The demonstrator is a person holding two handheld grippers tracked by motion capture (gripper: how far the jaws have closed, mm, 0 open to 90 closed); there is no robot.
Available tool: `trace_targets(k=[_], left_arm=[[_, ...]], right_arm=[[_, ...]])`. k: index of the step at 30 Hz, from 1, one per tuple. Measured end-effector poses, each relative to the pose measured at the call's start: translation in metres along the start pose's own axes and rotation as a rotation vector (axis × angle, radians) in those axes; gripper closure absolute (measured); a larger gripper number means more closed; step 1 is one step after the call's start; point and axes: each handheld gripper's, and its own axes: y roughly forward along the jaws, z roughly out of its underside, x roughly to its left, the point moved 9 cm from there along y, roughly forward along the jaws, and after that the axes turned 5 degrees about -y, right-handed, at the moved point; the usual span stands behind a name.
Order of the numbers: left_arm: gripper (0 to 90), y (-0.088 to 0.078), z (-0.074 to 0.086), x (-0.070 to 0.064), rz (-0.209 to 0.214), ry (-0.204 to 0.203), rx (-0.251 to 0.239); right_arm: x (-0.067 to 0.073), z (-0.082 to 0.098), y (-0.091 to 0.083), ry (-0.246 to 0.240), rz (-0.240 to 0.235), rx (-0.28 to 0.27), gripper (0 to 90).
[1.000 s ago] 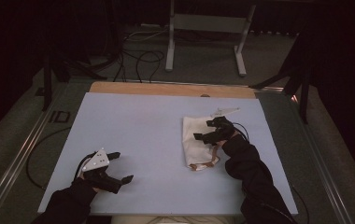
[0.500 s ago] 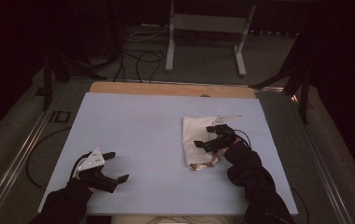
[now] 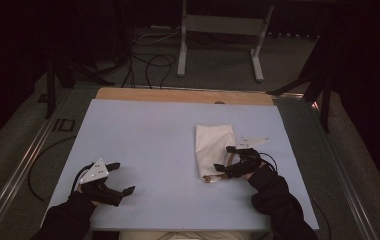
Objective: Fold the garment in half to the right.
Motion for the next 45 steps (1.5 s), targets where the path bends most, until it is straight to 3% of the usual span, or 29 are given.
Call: trace_targets(k=[12,22,33,39,45], left_arm=[[0.2,-0.001,-0.001,0.000,-0.002,0.002,-0.006],[0.2,-0.002,-0.001,0.003,-0.010,-0.002,-0.008],[0.2,-0.002,0.000,0.002,-0.017,0.007,-0.003],[0.2,-0.003,0.000,0.002,-0.018,0.008,-0.005],[0.2,-0.002,0.001,0.002,-0.023,0.012,-0.004]], right_arm=[[0.007,0.024,-0.023,-0.005,0.013,0.002,9.5],[0.010,0.049,-0.036,-0.013,0.060,0.047,9.5],[0.013,0.071,-0.049,0.017,0.097,0.077,9.5],[0.012,0.077,-0.057,0.056,0.114,0.054,9.6],[0.009,0.079,-0.058,0.058,0.141,0.057,9.6]])
